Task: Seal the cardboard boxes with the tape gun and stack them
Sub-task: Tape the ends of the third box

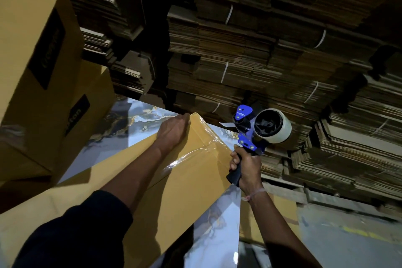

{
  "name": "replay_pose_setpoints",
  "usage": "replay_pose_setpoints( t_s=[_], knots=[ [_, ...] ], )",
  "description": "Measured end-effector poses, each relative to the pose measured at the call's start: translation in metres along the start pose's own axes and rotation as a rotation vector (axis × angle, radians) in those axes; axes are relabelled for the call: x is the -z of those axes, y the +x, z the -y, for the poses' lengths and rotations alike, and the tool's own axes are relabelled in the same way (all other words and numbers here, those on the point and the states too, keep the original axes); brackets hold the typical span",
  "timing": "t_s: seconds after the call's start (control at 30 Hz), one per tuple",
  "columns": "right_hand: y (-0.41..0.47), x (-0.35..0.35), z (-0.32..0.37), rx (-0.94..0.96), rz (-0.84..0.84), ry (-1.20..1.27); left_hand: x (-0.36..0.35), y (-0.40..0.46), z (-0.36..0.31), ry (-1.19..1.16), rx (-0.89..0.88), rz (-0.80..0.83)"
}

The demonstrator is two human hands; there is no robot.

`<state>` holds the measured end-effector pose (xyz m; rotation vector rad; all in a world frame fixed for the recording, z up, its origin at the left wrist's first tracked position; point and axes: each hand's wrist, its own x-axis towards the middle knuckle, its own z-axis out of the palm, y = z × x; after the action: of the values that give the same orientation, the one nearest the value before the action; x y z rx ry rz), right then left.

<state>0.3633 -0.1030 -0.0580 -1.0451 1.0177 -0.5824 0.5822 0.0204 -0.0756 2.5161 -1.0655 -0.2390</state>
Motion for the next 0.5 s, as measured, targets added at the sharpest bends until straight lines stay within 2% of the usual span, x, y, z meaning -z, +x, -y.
replay_pose_setpoints(
  t_s=[0.13,0.37,0.5],
  knots=[
    [0.001,-0.001,-0.002,-0.004,-0.004,-0.035,-0.010,-0.012,0.007,0.143,-0.034,0.023],
    [-0.003,-0.007,0.002,-0.026,-0.028,-0.052,-0.016,-0.067,0.018,0.212,-0.061,-0.004],
    [-0.022,-0.012,-0.007,-0.078,0.054,-0.052,-0.003,-0.091,0.038,0.218,-0.032,0.022]
  ],
)
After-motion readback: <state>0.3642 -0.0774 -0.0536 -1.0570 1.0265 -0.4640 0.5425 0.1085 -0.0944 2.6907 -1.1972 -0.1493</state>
